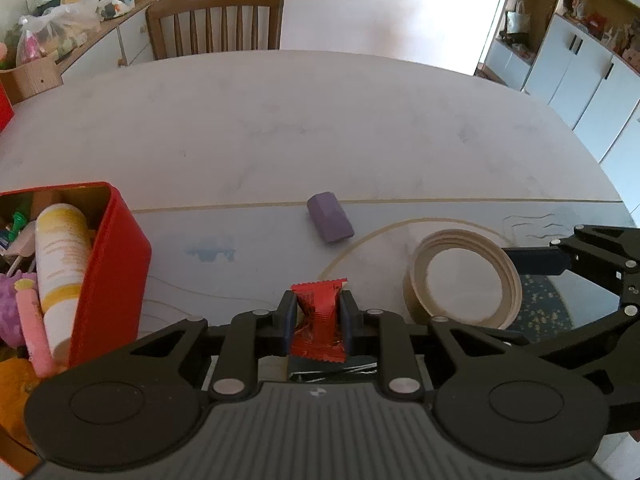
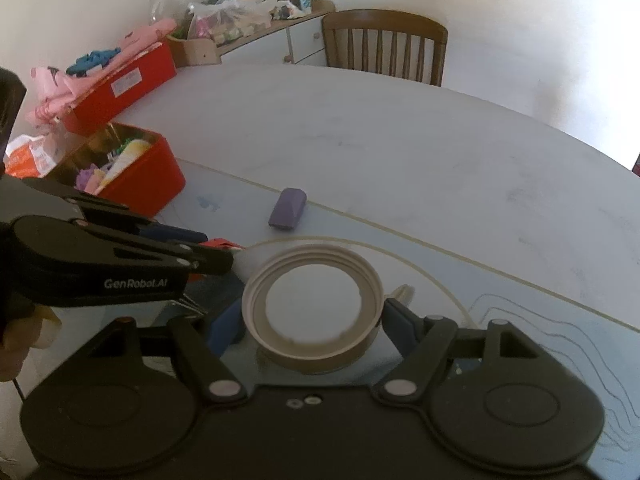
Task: Organize rigid objects
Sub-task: 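Close left tool on the red wrapper while right tool closes on the beige tape roll, then carry the red wrapper and tape roll over the red tin with both tools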
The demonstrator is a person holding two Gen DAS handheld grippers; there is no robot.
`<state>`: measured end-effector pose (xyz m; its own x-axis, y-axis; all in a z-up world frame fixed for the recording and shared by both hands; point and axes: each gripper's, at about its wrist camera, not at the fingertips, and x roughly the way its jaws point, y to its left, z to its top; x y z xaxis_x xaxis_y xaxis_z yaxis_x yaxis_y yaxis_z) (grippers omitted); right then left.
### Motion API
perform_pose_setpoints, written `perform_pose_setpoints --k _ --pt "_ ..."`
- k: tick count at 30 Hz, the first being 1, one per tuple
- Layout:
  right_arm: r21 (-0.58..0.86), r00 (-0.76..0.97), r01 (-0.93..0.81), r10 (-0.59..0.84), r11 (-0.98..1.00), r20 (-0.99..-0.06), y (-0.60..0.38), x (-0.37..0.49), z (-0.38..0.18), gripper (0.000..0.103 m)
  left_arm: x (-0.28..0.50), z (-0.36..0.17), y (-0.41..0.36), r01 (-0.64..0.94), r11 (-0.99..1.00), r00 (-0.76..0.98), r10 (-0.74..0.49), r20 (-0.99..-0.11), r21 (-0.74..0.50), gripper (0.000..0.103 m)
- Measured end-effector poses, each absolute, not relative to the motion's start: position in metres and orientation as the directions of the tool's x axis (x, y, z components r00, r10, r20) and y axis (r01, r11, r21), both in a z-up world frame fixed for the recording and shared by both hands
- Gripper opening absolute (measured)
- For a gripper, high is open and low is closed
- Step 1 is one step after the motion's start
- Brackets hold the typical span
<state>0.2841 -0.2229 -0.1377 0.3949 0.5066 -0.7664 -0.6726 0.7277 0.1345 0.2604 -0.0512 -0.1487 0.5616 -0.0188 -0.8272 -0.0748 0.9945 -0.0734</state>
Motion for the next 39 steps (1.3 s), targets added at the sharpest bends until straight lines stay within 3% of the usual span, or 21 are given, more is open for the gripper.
perform_pose_setpoints --k 25,39 --pt "0.14 0.463 -0.658 0.544 0.74 -0.7 -0.211 0.21 -0.054 0.076 0.192 -0.08 -0.026 -0.07 0.99 0.654 -0.046 -0.755 -0.121 0.022" --pt "0.143 0.466 -0.668 0.56 0.73 -0.684 -0.142 0.173 -0.04 0.076 0.154 -0.065 0.053 -0.085 0.989 0.678 -0.034 -0.734 -0.125 0.022"
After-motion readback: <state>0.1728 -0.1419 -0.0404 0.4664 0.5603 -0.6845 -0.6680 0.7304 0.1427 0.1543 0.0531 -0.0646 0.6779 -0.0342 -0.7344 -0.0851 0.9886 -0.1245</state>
